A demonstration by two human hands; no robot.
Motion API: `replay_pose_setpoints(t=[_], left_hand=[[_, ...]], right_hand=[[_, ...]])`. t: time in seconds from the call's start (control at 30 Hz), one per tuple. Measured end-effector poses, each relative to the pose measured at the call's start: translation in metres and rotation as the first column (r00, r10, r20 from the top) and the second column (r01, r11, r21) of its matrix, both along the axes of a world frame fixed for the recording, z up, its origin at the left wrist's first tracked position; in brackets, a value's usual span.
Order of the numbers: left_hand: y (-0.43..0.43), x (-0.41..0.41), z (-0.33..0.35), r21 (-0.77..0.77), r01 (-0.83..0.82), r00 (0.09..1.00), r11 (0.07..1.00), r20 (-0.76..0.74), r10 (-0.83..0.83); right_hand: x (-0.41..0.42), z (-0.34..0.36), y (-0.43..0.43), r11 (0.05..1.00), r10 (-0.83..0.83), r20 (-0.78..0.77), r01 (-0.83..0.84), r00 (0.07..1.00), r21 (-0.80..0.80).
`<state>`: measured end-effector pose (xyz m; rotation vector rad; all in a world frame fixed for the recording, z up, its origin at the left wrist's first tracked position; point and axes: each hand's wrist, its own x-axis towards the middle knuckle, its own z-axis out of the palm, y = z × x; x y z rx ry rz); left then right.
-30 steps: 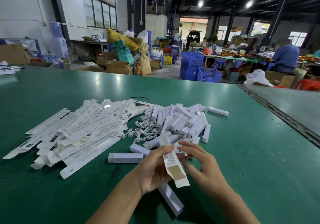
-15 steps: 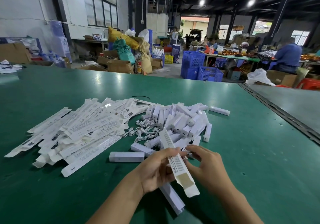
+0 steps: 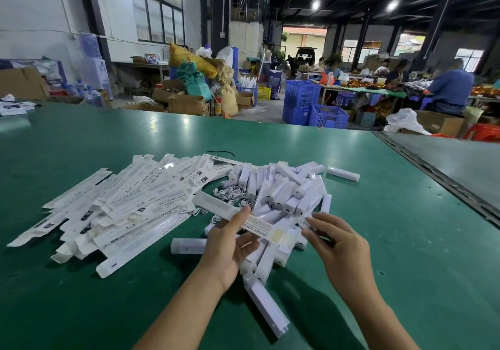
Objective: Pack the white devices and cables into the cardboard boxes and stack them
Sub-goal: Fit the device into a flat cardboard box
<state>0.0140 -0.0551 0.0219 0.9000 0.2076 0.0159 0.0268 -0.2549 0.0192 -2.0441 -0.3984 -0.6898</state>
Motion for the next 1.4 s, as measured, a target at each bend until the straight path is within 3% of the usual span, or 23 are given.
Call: replay_pose_setpoints(t=[0.17, 0.37, 0.57, 0.87, 1.07, 1.27, 1.4], left_hand=[[-0.001, 0.002, 0.001, 0.007, -0.162, 0.987, 0.987, -0.001, 0.162], [-0.007, 0.002, -0.002, 0.071, -0.183, 0.983, 0.981, 0.042, 0.18], [-0.011, 0.0, -0.004, 0.11, -0.185, 0.981, 0.976, 0.082, 0.177], [-0.014, 0.0, -0.009, 0.216, -0.2, 0.98, 0.956, 0.061, 0.191], [-0.014, 0.001, -0.01, 0.264, -0.219, 0.975, 0.939, 0.096, 0.2], [-0.01, 0.003, -0.011, 0.283, -0.227, 0.974, 0.932, 0.084, 0.212], [-0.008, 0.004, -0.011, 0.343, -0.194, 0.981, 0.919, 0.089, 0.174]], right_hand=[[-0.005, 0.001, 0.007, 0.997, 0.049, 0.0, -0.049, 0.999, 0.062], [-0.01, -0.004, 0.019, 0.983, 0.126, -0.151, -0.102, 0.98, 0.155], [-0.012, -0.003, 0.021, 0.98, 0.097, -0.196, -0.059, 0.976, 0.191], [-0.012, -0.001, 0.024, 0.912, 0.33, -0.452, -0.156, 0.829, 0.381], [-0.013, -0.005, 0.025, 0.957, 0.23, -0.383, -0.136, 0.894, 0.257], [-0.017, -0.013, 0.032, 0.986, 0.164, -0.152, -0.159, 0.975, 0.042], [-0.018, -0.019, 0.033, 0.989, 0.143, -0.156, -0.145, 0.977, 0.0]])
